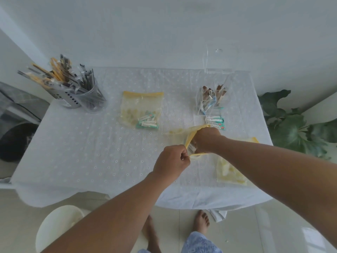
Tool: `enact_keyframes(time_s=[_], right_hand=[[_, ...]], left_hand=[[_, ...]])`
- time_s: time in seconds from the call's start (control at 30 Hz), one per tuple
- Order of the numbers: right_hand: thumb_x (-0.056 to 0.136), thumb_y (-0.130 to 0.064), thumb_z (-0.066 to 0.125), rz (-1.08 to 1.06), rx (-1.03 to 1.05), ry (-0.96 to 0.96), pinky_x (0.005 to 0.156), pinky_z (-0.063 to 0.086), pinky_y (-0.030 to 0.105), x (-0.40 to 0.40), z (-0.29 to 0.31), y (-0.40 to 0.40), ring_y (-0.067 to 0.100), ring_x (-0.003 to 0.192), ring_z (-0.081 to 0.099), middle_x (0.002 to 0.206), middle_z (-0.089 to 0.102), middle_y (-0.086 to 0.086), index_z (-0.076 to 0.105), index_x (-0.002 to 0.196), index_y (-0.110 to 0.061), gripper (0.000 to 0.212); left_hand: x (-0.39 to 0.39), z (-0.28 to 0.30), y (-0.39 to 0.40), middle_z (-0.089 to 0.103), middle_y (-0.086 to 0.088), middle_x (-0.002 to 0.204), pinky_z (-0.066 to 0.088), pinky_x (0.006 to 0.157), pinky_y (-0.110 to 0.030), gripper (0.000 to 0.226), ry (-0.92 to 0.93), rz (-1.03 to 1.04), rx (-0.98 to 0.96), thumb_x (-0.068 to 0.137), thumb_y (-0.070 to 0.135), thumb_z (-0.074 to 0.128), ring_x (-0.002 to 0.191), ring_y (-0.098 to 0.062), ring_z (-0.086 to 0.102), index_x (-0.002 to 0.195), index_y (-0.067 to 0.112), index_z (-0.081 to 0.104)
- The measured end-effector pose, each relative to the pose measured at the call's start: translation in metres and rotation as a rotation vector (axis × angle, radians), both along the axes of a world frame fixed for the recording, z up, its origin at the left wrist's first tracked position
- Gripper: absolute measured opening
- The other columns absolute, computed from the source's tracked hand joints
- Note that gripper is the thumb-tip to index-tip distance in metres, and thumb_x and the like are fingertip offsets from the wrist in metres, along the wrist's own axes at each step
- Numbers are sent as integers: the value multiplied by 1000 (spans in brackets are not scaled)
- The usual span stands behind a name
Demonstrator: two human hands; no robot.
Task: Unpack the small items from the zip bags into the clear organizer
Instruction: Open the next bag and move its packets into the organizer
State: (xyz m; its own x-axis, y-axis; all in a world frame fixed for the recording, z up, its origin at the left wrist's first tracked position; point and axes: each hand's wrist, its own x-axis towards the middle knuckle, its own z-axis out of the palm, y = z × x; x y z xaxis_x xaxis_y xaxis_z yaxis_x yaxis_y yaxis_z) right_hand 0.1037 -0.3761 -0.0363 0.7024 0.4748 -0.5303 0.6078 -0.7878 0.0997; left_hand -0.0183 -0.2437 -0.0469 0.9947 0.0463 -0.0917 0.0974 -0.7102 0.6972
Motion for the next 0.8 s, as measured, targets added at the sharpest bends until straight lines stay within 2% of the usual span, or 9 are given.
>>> enact_keyframes(time_s=[0.13,0.2,0.27,0.37,0.43,0.5,0.57,0.67,0.8], right_hand=[[90,-38,68,-6,81,-77,82,51,37,-18,-16,-1,27,106,66,116,67,2,60,125,-22,39],[92,-34,65,-94,115,-82,80,49,36,-25,-22,-1,28,106,65,114,68,3,60,124,-22,35],[92,-35,65,-191,152,-79,82,49,36,-29,-24,-2,29,109,64,116,68,3,60,126,-25,36],[88,-37,70,-224,170,-90,81,50,36,-29,-25,-3,29,109,65,116,67,1,57,128,-26,43],[86,-37,71,-224,144,-70,74,48,34,-25,-22,-5,27,104,66,106,66,-2,60,121,-27,38],[88,-32,67,-188,115,-37,70,45,32,-20,-18,-6,26,98,66,96,63,-3,64,107,-27,20],[93,-25,60,-128,115,-57,68,43,32,-18,-16,-7,26,90,65,96,67,-2,65,95,-25,6],[98,-27,51,-95,168,-50,69,45,33,-21,-15,-12,29,95,65,104,69,5,66,109,-24,19],[95,-43,57,-224,206,5,83,50,37,-25,-18,-15,27,109,64,119,67,1,61,125,-31,33]], left_hand=[[-4,-5,5,62,3,65,56,57,-37,10,14,17,4,78,13,70,59,-13,59,71,15,64],[-5,-6,8,62,3,65,56,57,-36,11,28,25,12,79,14,71,60,-13,59,71,15,64],[-5,-6,10,62,4,65,56,57,-35,11,36,35,15,78,14,72,60,-13,60,71,16,64],[-3,-4,8,62,5,65,56,57,-37,10,45,30,12,77,15,71,60,-14,61,70,17,64],[0,-1,5,62,4,65,56,57,-37,10,45,13,16,78,15,71,60,-14,61,70,17,64],[3,3,3,63,3,65,56,57,-35,10,33,-10,28,79,16,72,60,-14,60,71,16,65],[6,7,3,63,3,66,55,57,-32,10,25,-19,45,80,17,73,60,-13,60,73,16,66],[8,6,8,63,2,66,53,56,-30,11,27,5,38,79,16,74,60,-14,60,72,16,66],[6,3,12,64,1,66,55,57,-33,12,33,9,34,79,15,74,60,-15,61,71,16,66]])
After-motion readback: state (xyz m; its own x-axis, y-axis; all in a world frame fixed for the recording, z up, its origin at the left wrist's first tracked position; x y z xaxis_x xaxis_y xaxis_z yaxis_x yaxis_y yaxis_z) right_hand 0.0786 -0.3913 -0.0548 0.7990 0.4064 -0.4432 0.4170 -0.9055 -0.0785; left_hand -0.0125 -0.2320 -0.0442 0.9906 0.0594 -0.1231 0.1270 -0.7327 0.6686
